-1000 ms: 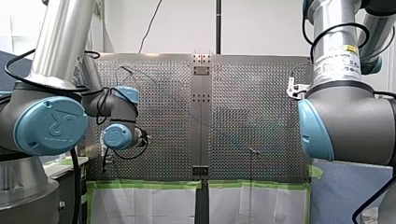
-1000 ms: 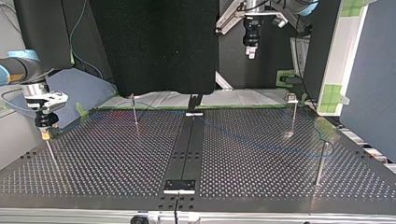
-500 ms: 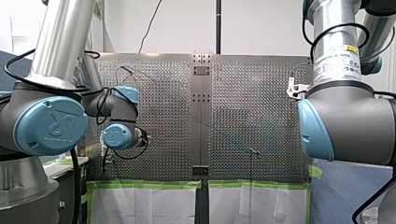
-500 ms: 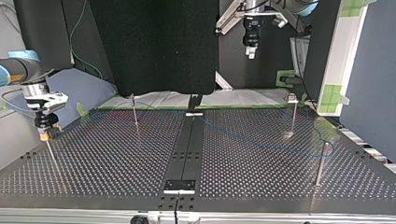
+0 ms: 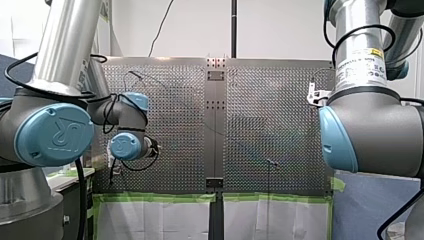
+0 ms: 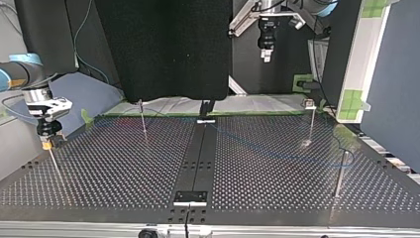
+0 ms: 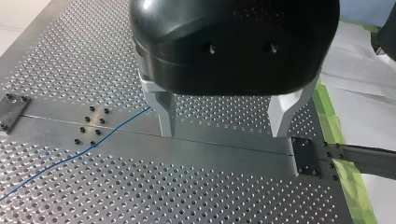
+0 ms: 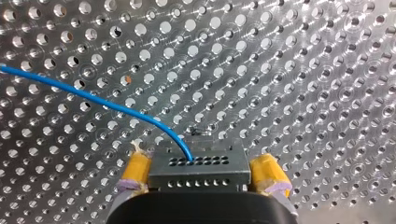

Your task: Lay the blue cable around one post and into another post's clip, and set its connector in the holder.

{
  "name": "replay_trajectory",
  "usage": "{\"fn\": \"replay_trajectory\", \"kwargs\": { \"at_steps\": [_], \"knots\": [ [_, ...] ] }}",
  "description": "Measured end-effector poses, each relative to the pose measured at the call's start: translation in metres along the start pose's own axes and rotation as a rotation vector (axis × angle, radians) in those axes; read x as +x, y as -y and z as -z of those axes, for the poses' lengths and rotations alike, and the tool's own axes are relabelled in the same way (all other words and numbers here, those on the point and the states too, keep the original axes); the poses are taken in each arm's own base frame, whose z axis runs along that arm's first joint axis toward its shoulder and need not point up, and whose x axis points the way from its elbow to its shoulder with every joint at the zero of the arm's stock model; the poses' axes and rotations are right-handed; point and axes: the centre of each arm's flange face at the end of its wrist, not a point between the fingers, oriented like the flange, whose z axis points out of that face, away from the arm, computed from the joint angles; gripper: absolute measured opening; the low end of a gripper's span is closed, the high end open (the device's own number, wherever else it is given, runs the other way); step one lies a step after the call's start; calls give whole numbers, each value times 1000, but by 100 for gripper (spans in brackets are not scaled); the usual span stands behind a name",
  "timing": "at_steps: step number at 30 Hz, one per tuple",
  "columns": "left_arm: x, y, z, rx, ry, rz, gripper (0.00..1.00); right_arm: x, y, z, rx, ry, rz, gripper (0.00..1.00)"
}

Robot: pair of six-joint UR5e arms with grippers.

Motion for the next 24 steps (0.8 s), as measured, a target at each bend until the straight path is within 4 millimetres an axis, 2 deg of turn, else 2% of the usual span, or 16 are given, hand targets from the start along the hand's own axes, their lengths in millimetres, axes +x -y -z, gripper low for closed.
{"fn": "replay_trajectory", "kwargs": {
  "at_steps": [24],
  "knots": [
    [0, -1, 0, -3, -2, 0, 100, -1, -5, 1, -27, 2, -6, 99]
  ]
}}
